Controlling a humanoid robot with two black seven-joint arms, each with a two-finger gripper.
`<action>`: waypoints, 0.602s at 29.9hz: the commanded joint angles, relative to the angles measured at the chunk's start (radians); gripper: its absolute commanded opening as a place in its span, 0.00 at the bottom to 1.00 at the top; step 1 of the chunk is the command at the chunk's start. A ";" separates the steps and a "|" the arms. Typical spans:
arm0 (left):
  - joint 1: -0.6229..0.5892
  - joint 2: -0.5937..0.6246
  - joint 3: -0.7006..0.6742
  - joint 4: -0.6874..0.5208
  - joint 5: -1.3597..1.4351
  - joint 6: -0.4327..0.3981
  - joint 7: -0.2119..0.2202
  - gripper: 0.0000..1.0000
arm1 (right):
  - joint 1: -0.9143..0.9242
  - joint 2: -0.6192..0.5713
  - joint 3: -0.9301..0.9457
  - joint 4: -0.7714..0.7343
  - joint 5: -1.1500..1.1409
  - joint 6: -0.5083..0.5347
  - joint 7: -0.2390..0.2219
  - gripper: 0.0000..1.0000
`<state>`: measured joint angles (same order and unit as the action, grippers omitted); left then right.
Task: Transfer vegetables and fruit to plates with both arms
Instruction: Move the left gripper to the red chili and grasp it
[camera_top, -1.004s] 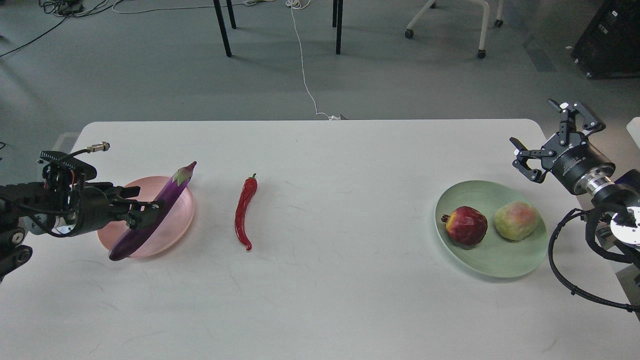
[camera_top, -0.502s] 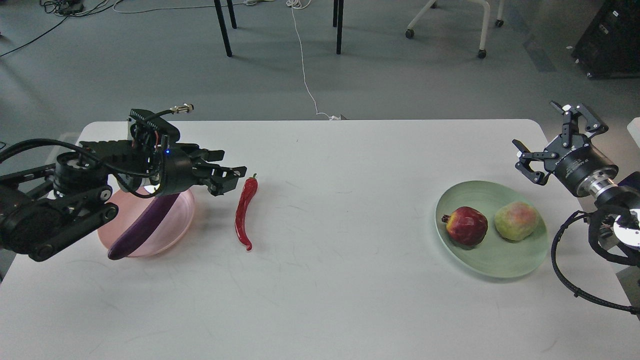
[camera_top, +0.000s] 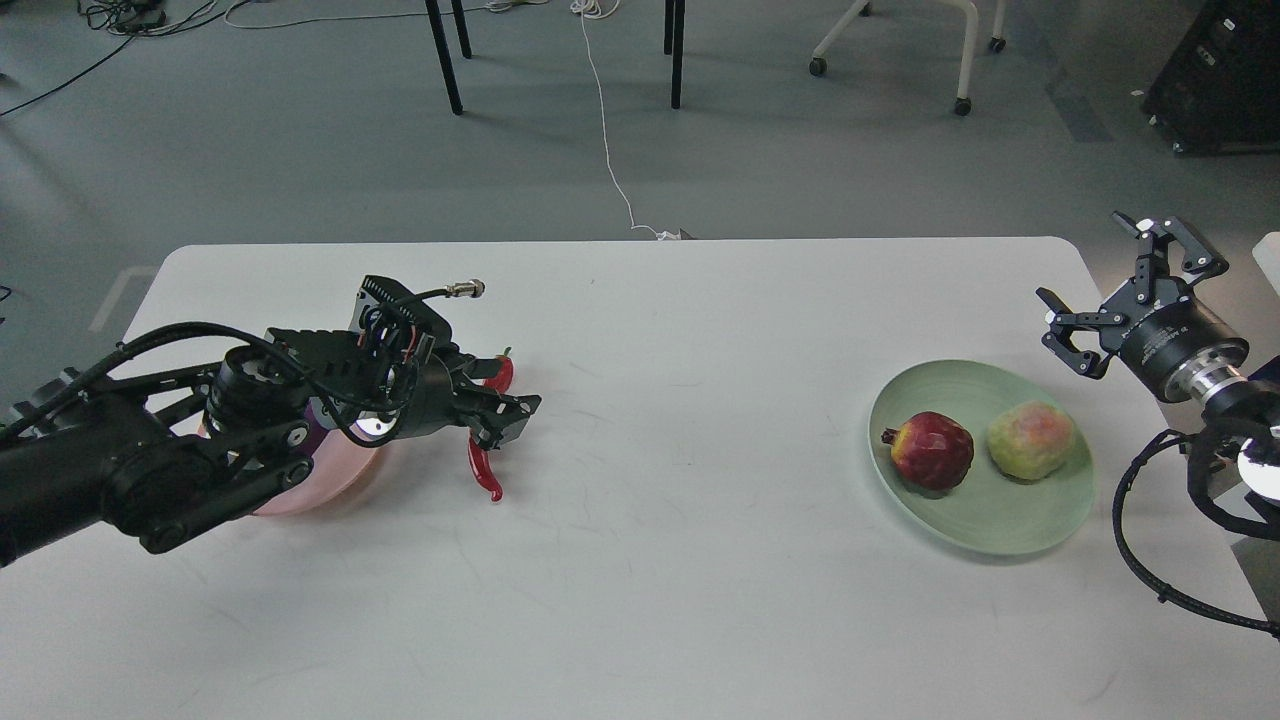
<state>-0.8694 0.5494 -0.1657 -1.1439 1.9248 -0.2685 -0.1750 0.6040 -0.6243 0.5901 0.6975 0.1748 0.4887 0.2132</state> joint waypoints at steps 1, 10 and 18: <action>0.007 0.000 0.003 0.022 0.002 0.000 0.003 0.65 | -0.001 0.000 0.000 0.000 0.000 0.000 0.000 1.00; 0.050 -0.012 -0.001 0.050 0.043 0.000 0.017 0.64 | -0.001 -0.002 0.000 0.002 0.000 0.000 0.000 1.00; 0.053 -0.014 0.003 0.064 0.043 0.000 0.017 0.65 | -0.001 -0.003 0.008 0.014 0.000 0.000 0.000 1.00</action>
<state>-0.8179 0.5354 -0.1681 -1.0903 1.9681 -0.2685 -0.1579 0.6027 -0.6263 0.5934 0.7064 0.1748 0.4887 0.2132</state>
